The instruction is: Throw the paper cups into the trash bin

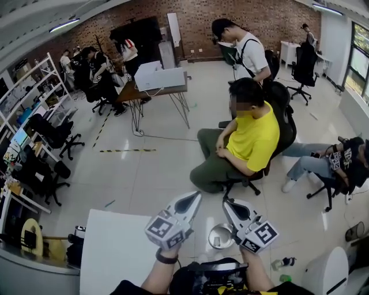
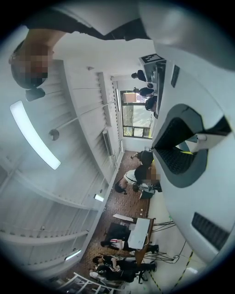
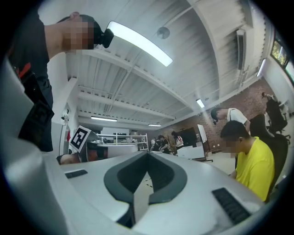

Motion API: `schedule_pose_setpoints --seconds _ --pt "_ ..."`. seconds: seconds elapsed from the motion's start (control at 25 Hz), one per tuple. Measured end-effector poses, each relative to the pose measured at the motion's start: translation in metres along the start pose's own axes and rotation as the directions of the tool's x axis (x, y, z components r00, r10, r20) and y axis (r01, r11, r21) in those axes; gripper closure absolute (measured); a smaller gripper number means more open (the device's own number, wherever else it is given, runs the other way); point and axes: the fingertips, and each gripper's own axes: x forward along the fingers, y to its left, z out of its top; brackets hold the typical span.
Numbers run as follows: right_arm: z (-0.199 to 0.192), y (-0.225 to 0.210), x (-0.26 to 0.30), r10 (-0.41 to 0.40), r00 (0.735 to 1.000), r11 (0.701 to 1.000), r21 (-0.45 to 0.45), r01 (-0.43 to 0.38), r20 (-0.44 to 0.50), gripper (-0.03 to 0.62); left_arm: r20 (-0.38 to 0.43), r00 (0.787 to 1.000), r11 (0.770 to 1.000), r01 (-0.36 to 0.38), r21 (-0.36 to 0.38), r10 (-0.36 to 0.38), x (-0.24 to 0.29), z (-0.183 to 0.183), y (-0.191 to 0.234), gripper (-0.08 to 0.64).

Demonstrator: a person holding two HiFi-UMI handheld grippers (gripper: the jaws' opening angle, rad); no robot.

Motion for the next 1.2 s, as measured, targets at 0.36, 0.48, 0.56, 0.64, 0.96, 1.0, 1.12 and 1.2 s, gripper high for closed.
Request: schedule_pose_setpoints --seconds 0.36,0.48,0.56,0.64,0.96,1.0,1.12,1.2 --pt "-0.001 -0.008 0.019 0.035 0.999 0.999 0.018 -0.035 -0.03 0.592 0.0 0.998 0.998 -0.06 -0.005 0.06 -0.005 -0.002 0.012 0.56" --pt "-0.001 0.008 0.004 0.058 0.998 0.998 0.034 -0.058 -0.022 0.592 0.006 0.997 0.997 -0.083 0.0 0.083 -0.022 -0.007 0.002 0.56" --pt "0.005 0.013 0.007 0.075 0.997 0.997 0.022 -0.075 0.006 0.592 0.028 0.995 0.995 -0.099 -0.004 0.099 -0.03 -0.004 0.005 0.56" --pt "0.016 0.012 0.017 0.088 0.996 0.996 0.012 -0.088 0.026 0.592 0.052 0.993 0.994 -0.109 -0.017 0.11 -0.031 0.004 0.011 0.56" --pt "0.007 0.019 0.026 0.132 0.991 0.99 0.058 -0.132 -0.004 0.592 0.022 0.992 0.992 -0.122 -0.034 0.123 -0.029 -0.002 0.001 0.56" --pt "0.005 0.019 0.025 0.136 0.991 0.989 0.062 -0.135 -0.006 0.592 0.02 0.992 0.991 -0.125 -0.037 0.125 -0.03 -0.004 0.0 0.56" --pt "-0.003 0.022 0.024 0.136 0.991 0.988 0.081 -0.134 -0.017 0.592 0.001 0.992 0.99 -0.129 -0.049 0.129 -0.034 -0.013 0.0 0.56" --pt "-0.009 0.025 0.024 0.138 0.99 0.986 0.092 -0.135 -0.024 0.592 -0.009 0.991 0.99 -0.133 -0.055 0.133 -0.037 -0.018 0.0 0.56"
